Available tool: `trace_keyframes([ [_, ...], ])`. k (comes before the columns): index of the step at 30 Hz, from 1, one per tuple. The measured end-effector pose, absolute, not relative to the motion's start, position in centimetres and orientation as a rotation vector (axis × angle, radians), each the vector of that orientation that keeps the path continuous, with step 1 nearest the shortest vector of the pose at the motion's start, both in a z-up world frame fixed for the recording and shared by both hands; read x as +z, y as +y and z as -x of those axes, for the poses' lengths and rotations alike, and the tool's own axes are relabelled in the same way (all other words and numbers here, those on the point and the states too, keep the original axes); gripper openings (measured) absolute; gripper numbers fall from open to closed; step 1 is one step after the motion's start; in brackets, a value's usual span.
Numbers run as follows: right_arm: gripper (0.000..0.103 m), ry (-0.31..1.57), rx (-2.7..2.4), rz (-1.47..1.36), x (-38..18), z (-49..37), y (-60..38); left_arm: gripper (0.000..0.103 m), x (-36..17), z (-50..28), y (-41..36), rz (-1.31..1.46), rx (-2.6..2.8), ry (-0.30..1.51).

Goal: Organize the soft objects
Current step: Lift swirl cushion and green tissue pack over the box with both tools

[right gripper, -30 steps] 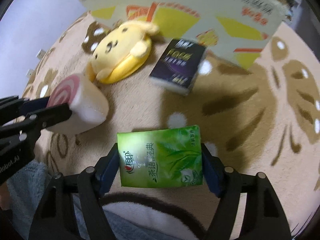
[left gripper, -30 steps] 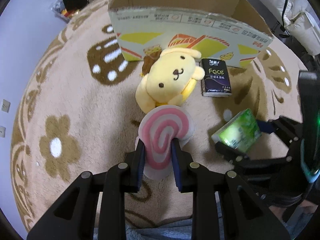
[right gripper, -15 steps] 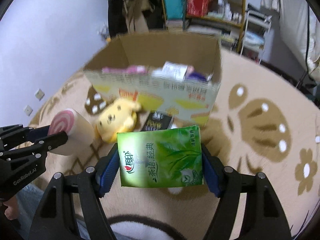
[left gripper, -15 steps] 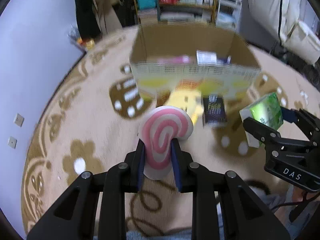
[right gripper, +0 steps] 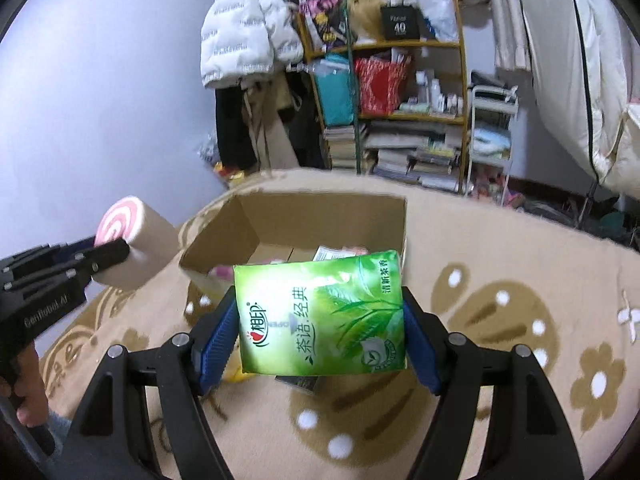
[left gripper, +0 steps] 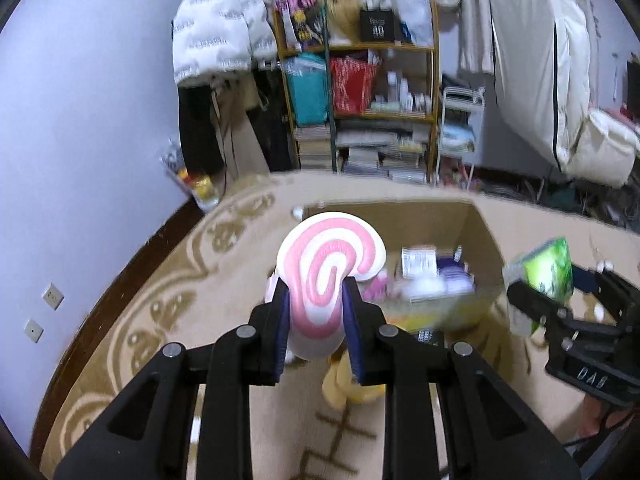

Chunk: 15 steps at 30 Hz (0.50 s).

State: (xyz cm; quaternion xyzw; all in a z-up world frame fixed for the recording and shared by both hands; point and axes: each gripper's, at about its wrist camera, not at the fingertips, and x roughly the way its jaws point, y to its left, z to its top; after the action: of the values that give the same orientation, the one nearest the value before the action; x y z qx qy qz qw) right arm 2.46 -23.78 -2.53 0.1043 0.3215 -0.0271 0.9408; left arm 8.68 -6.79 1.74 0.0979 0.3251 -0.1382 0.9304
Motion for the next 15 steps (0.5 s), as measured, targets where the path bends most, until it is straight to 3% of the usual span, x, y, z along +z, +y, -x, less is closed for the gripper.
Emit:
trace_keyframes([
  [15,0.079,0.569,-0.126,-0.177,-0.9,-6.0,-26.4,0.024,0.8,-12.0,-9.9,-0.262,-0.321,0.564],
])
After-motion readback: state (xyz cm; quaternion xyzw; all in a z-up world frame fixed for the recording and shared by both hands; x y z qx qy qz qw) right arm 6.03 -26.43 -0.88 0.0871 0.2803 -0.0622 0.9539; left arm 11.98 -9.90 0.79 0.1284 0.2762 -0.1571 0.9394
